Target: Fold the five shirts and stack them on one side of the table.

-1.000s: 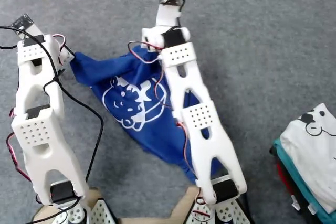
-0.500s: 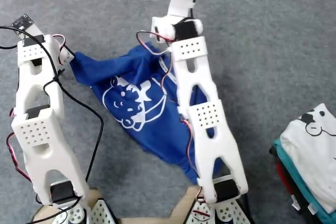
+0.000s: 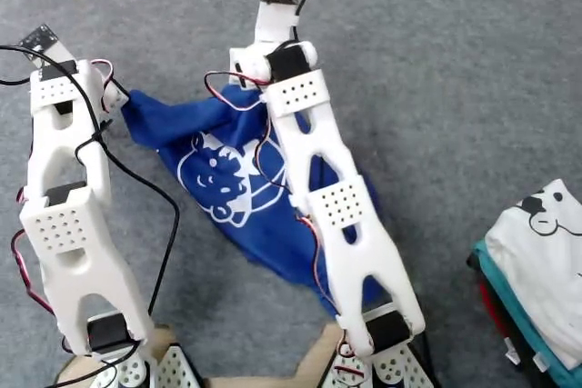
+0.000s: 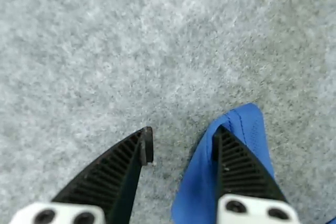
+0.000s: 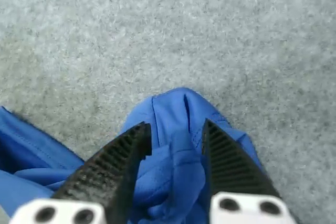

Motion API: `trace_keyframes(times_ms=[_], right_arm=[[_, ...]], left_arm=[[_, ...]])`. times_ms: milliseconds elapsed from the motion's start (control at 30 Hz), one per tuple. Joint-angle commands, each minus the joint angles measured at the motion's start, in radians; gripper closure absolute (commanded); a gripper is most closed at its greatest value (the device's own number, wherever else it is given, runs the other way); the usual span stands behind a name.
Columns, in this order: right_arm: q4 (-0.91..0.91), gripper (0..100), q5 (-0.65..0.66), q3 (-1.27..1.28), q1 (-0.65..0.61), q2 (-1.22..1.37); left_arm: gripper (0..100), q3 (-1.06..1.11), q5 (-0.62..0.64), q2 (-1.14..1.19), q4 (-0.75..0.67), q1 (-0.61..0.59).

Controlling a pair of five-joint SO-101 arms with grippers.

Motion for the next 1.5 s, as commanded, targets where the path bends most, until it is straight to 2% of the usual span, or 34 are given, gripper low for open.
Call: trace_keyframes(times_ms=[0, 333, 667, 1000, 1333, 1467], right_arm=[[-0.015, 83.2, -0.012, -0.039, -0.012, -0.001], [-0.014, 83.6, -0.009, -0.041, -0.002, 0.027], [-0.057, 98.8, -0.005, -0.041, 0.035, 0.03], [-0.055, 99.4, -0.012, -0.045, 0.071, 0.015], [-0.098, 99.4, 0.0, -0.045, 0.165, -0.291], [-0.097, 99.4, 0.052, -0.044, 0.223, -0.394]], left_arm=[[81, -0.005, -0.002, -0.01, -0.011, -0.006], [81, -0.005, -0.002, -0.01, -0.011, -0.008], [81, -0.005, -0.002, -0.01, -0.011, -0.008], [81, -0.005, -0.002, -0.01, -0.011, -0.008], [81, -0.008, -0.002, -0.01, -0.011, -0.008], [80, -0.006, 0.002, -0.012, -0.011, -0.008]])
